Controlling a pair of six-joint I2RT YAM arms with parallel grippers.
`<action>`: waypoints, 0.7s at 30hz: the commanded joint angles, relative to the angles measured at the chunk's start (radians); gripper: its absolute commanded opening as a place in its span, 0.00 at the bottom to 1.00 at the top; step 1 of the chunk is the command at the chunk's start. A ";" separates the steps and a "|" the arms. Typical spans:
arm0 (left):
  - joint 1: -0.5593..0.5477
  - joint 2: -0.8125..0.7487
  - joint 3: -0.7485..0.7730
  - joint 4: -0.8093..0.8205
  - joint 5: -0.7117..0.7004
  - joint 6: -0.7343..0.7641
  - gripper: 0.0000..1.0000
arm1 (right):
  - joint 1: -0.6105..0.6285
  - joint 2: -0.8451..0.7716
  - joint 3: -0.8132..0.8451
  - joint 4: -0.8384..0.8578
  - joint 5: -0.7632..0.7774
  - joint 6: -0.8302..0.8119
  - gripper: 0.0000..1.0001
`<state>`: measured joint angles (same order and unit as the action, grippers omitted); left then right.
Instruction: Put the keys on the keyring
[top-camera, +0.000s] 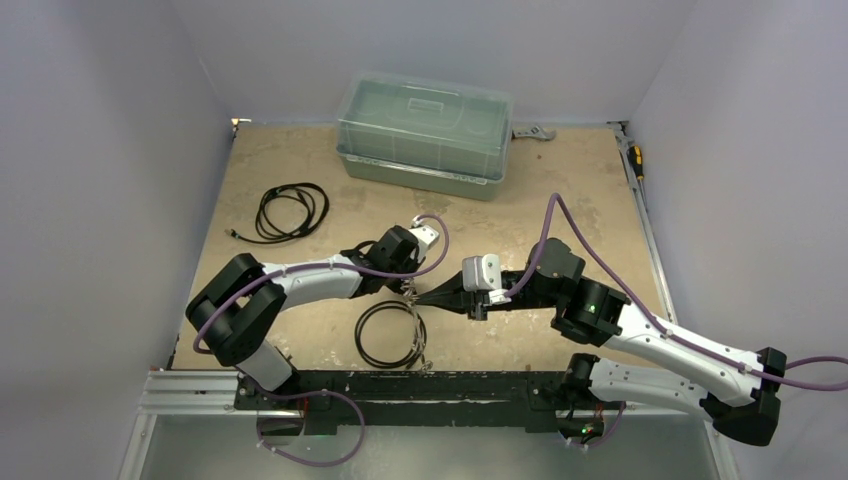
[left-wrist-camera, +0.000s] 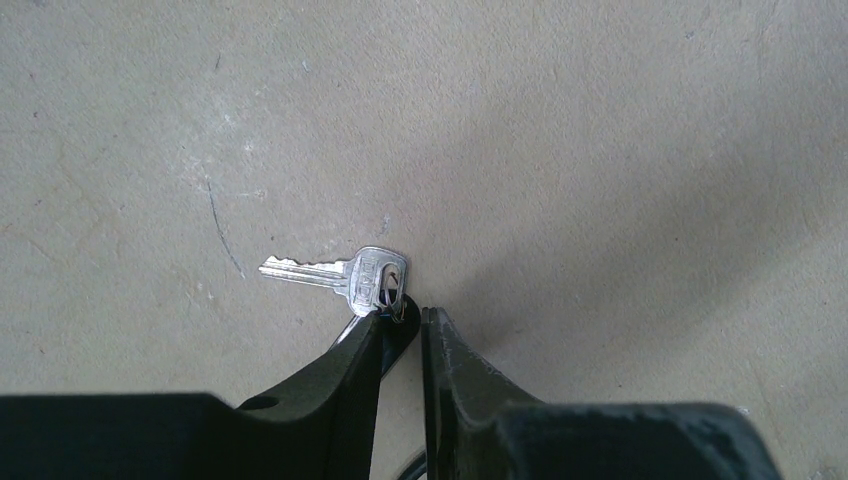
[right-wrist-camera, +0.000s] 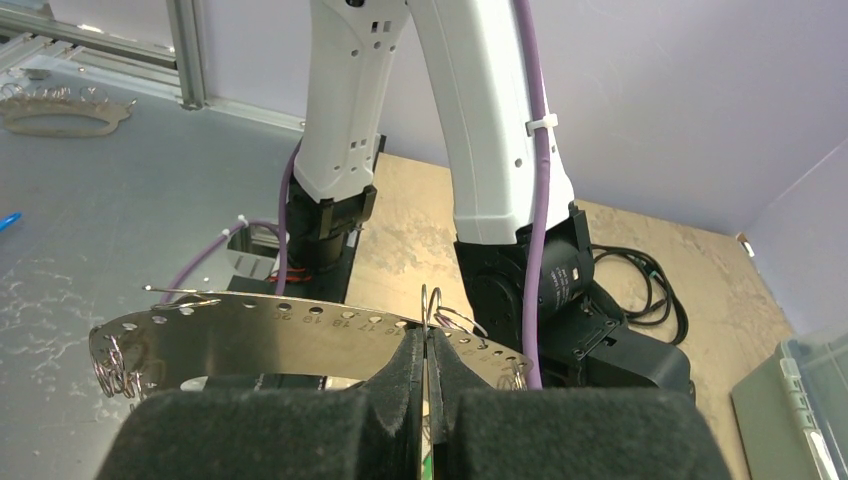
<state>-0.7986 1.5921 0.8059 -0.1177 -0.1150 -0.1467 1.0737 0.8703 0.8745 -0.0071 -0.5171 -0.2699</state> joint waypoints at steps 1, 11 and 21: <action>0.002 -0.001 0.029 0.043 0.006 -0.007 0.20 | 0.006 -0.004 0.013 0.052 0.001 0.002 0.00; 0.002 0.006 0.037 0.053 0.002 -0.004 0.21 | 0.009 -0.001 0.016 0.050 -0.003 0.001 0.00; 0.003 0.019 0.044 0.056 0.002 0.001 0.21 | 0.011 0.006 0.018 0.046 -0.007 0.000 0.00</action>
<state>-0.7986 1.6016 0.8139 -0.0937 -0.1154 -0.1463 1.0798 0.8799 0.8745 -0.0074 -0.5179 -0.2703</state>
